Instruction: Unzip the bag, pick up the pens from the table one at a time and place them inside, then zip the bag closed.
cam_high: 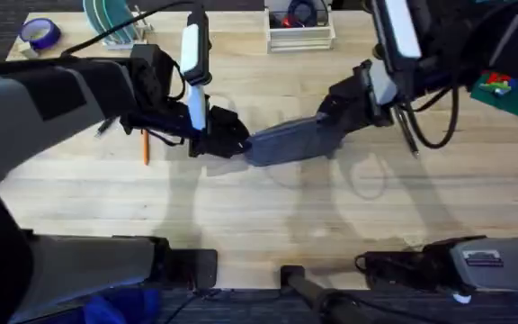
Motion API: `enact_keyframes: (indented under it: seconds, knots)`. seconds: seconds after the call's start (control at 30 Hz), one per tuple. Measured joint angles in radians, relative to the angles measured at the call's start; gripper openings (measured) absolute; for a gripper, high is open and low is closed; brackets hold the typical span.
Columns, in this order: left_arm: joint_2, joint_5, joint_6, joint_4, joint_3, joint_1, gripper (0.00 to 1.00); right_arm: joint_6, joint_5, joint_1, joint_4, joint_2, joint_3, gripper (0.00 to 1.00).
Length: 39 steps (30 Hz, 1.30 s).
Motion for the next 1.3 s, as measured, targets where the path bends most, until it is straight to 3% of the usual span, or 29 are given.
enact_keyframes:
  seconds: [0.4, 1.3]
  knots:
    - [0.0, 0.0, 0.0, -0.002, 0.0, 0.0, 0.042, 0.096, -0.004, 0.154, 0.081, 0.0, 0.0, 0.031]
    - [0.0, 0.0, 0.0, -0.004, 0.0, 0.0, 0.042, 0.222, 0.0, 0.333, 0.248, 0.039, -0.003, 0.031]
